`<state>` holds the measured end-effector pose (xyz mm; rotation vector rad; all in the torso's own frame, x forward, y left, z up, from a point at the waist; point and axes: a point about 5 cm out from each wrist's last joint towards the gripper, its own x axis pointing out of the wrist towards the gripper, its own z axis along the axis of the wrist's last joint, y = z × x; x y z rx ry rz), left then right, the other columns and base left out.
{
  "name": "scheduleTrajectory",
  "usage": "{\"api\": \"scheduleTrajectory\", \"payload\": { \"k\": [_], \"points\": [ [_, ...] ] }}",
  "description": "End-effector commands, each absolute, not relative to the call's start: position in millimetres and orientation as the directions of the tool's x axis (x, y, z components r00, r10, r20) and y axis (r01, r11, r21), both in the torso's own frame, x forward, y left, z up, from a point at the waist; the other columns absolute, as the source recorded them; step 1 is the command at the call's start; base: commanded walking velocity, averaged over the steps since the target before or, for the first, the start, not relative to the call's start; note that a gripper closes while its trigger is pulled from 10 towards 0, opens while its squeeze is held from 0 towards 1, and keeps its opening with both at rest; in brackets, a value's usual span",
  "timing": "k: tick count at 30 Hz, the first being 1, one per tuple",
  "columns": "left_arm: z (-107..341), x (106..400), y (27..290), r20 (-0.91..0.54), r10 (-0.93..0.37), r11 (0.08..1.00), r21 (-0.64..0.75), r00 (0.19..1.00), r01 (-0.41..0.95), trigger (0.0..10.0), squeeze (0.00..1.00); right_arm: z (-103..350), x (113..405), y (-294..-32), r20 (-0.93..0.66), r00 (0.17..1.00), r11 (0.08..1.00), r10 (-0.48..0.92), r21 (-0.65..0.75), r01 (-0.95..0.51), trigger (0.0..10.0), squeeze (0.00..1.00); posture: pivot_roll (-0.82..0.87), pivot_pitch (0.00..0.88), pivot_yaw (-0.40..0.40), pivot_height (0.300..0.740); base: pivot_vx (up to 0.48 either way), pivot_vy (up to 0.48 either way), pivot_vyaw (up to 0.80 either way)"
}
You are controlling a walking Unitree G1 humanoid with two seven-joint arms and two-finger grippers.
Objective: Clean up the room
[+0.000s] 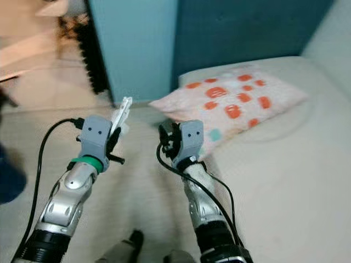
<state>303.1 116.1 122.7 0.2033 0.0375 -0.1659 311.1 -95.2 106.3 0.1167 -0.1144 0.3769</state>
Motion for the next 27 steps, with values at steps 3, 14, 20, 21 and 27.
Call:
{"api": "scheduleTrajectory", "payload": {
  "k": [3,14,20,21,27],
  "points": [
    [118.5,301.9,115.0,-0.074,-0.164,0.963,0.202,0.984,0.176,10.0,0.0,105.5,310.7,-97.0,0.132,0.926,0.924,0.353,0.103,-0.367,10.0,0.0,0.0,0.01,-0.022,0.74,0.0,0.0,0.73],
    [118.2,302.6,116.0,-0.077,-0.152,0.963,0.214,0.985,0.166,10.0,0.0,106.1,310.4,-95.0,0.137,0.921,0.919,0.364,0.106,-0.379,10.0,0.0,0.0,0.009,-0.022,0.74,0.0,0.0,0.73],
    [119.1,304.4,118.1,-0.074,-0.133,0.962,0.23,0.988,0.147,10.0,0.0,106.6,310.2,-94.0,0.141,0.918,0.916,0.371,0.108,-0.387,10.0,0.0,0.0,0.005,-0.021,0.74,0.0,0.0,0.73],
    [119.6,304.8,118.4,-0.071,-0.132,0.962,0.23,0.989,0.145,10.0,0.0,106.6,310.2,-93.9,0.141,0.918,0.915,0.372,0.108,-0.388,10.0,0.0,0.01,0.004,-0.021,0.74,0.0,0.0,0.73],
    [120.7,306.3,119.2,-0.067,-0.128,0.959,0.247,0.99,0.141,10.0,0.0,105.8,310.4,-94.1,0.138,0.919,0.917,0.368,0.11,-0.384,10.0,0.0,0.01,0.005,-0.017,0.74,0.0,0.0,0.73]
  ]
}}
